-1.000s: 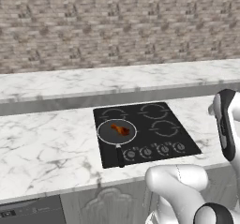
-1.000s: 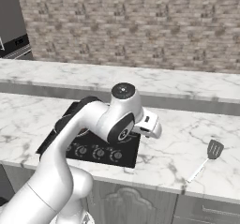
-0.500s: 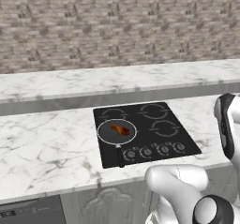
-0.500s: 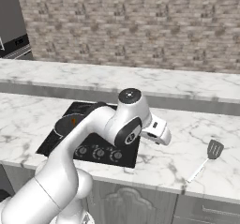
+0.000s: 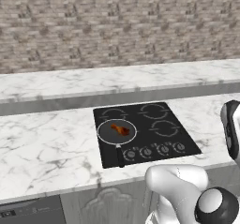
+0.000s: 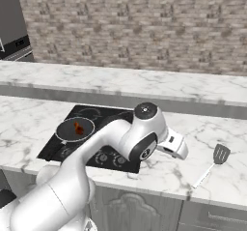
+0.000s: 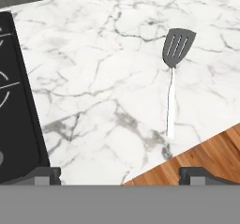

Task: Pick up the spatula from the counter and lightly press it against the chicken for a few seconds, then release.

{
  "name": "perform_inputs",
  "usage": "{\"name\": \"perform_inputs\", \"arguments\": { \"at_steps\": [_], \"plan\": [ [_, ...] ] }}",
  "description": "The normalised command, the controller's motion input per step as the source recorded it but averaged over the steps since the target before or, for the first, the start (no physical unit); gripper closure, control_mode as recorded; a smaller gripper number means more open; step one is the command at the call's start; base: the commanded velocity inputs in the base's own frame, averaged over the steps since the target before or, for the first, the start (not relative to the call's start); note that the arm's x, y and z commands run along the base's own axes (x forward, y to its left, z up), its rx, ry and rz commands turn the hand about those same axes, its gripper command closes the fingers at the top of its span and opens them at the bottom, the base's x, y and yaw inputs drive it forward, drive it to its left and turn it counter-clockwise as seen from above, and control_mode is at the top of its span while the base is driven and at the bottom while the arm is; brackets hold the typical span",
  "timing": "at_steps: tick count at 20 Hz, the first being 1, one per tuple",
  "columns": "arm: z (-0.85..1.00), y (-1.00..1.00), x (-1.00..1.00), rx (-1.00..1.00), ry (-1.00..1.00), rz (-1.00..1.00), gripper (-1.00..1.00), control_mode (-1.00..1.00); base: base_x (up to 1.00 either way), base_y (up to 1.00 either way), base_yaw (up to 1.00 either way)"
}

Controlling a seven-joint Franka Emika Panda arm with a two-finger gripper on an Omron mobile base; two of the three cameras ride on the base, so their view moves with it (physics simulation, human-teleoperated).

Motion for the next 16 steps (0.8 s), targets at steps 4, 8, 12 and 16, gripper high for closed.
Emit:
{"name": "perform_inputs", "arguments": {
  "at_steps": [4,8,12,16],
  "plan": [
    [-0.01,-0.36,-0.01,0.0,0.01,-0.01,-1.0,-1.0,0.0,0.0,0.0],
    [-0.01,-0.26,-0.07,0.0,0.0,-0.02,-1.0,-1.0,0.0,0.0,0.0],
    [-0.03,-0.06,0.0,0.0,0.0,-0.01,-1.0,-1.0,0.0,0.0,0.0],
    [-0.15,-0.17,-0.07,0.0,0.0,0.0,-1.0,-1.0,0.0,0.0,0.0]
  ]
}}
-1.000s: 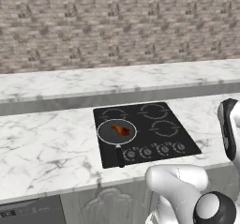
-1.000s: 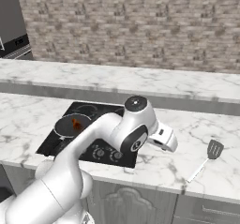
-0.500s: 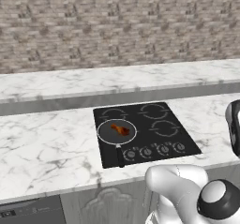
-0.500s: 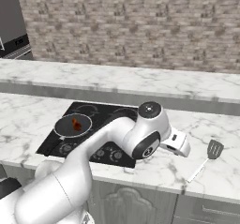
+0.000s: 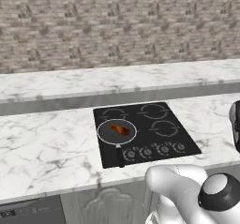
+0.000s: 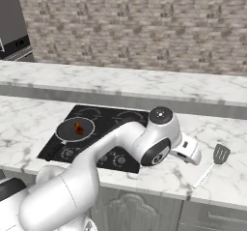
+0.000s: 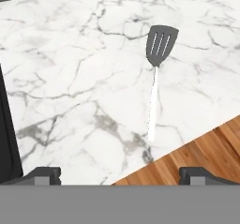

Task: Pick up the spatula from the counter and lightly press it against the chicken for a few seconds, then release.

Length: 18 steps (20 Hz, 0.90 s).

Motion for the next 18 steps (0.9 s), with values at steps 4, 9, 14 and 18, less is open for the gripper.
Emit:
{"name": "perform_inputs", "arguments": {
  "at_steps": [4,9,14,18],
  "plan": [
    [-0.19,-0.23,-0.11,0.0,0.0,0.0,-1.0,-1.0,0.0,0.0,0.0],
    [-0.18,-0.17,-0.09,0.0,0.0,0.0,-1.0,-1.0,0.0,0.0,0.0],
    [-0.01,-0.07,0.0,0.0,-0.03,0.0,-1.0,-1.0,0.0,0.0,0.0],
    [-0.08,-0.18,0.0,0.0,-0.02,0.0,-1.0,-1.0,0.0,0.0,0.0]
  ]
}}
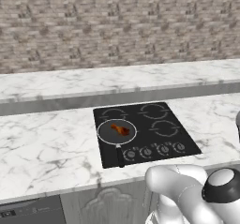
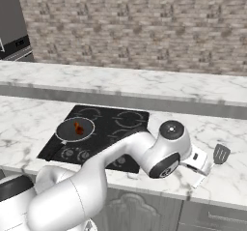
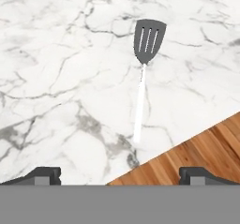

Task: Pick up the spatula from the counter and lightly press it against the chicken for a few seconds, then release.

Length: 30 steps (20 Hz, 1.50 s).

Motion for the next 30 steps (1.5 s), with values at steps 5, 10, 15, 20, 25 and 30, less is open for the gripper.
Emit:
{"name": "perform_inputs", "arguments": {
  "at_steps": [5,10,15,20,25,30],
  "plan": [
    [-0.15,-0.19,0.0,0.0,0.0,0.0,-1.0,-1.0,0.0,0.0,0.0],
    [-0.1,-0.14,0.0,0.0,0.0,0.0,-1.0,-1.0,0.0,0.0,0.0],
    [-0.03,-0.04,0.0,0.0,0.0,0.0,-1.0,-1.0,0.0,0.0,0.0],
    [-0.12,-0.01,0.02,0.0,0.0,0.0,-1.0,-1.0,0.0,0.0,0.0],
    [-0.24,-0.07,0.02,0.0,0.0,0.0,-1.0,-1.0,0.0,0.0,0.0],
    [-0.22,-0.14,0.04,0.0,0.02,0.0,-1.0,-1.0,0.0,0.0,0.0]
  ]
}}
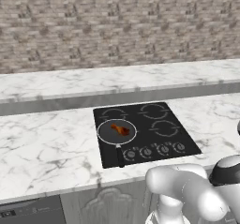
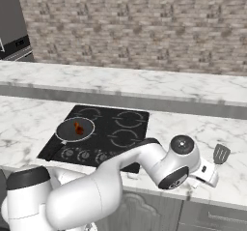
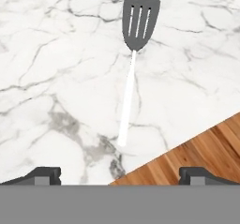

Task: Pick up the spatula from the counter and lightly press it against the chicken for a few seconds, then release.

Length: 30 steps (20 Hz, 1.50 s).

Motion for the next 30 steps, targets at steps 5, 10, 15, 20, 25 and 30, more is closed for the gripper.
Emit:
{"name": "perform_inputs", "arguments": {
  "at_steps": [5,10,15,20,25,30],
  "plan": [
    [-0.15,-0.11,0.08,0.0,0.03,0.0,-1.0,-1.0,0.0,0.0,0.0],
    [-0.01,0.0,0.07,0.0,0.0,0.0,-1.0,-1.0,0.0,0.0,0.0],
    [-0.1,0.0,0.05,0.0,0.0,0.0,-1.0,-1.0,0.0,0.0,0.0],
    [-0.19,0.0,0.08,0.0,0.0,0.0,-1.0,-1.0,0.0,0.0,0.0],
    [-0.17,0.0,0.08,0.0,0.01,0.0,-1.0,-1.0,0.0,0.0,0.0],
    [-0.16,-0.06,0.07,0.0,0.02,0.0,-1.0,-1.0,0.0,0.0,0.0]
  ]
}}
